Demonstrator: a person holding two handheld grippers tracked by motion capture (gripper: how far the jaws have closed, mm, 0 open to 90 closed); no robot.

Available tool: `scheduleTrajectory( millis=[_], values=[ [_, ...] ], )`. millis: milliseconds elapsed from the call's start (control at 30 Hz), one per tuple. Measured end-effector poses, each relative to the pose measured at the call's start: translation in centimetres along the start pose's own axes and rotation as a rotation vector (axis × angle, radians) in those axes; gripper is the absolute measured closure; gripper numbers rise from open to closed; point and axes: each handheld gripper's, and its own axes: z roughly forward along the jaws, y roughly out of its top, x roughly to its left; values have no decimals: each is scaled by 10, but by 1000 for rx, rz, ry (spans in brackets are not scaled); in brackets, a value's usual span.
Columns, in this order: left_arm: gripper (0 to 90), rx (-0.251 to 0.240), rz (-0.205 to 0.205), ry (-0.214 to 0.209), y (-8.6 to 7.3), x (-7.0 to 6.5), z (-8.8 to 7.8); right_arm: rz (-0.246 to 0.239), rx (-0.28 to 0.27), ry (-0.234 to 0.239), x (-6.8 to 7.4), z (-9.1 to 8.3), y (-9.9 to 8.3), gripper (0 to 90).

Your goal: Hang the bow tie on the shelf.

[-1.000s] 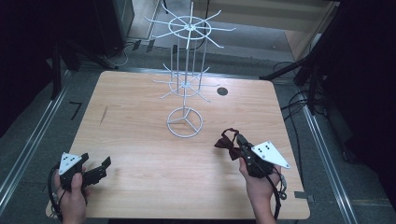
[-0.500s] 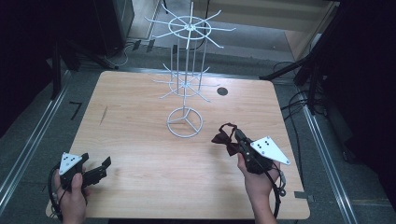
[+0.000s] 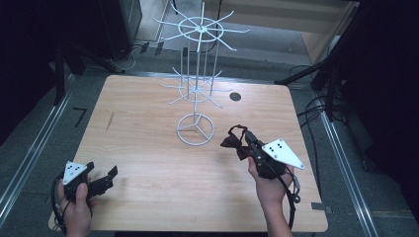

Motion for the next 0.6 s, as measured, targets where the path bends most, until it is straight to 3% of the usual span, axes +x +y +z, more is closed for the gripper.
scheduleTrajectory(
  millis=[600],
  values=[
    [142,-2,-3,-2,0,0,0,-15,-30,30,8,12,23,900]
  ],
)
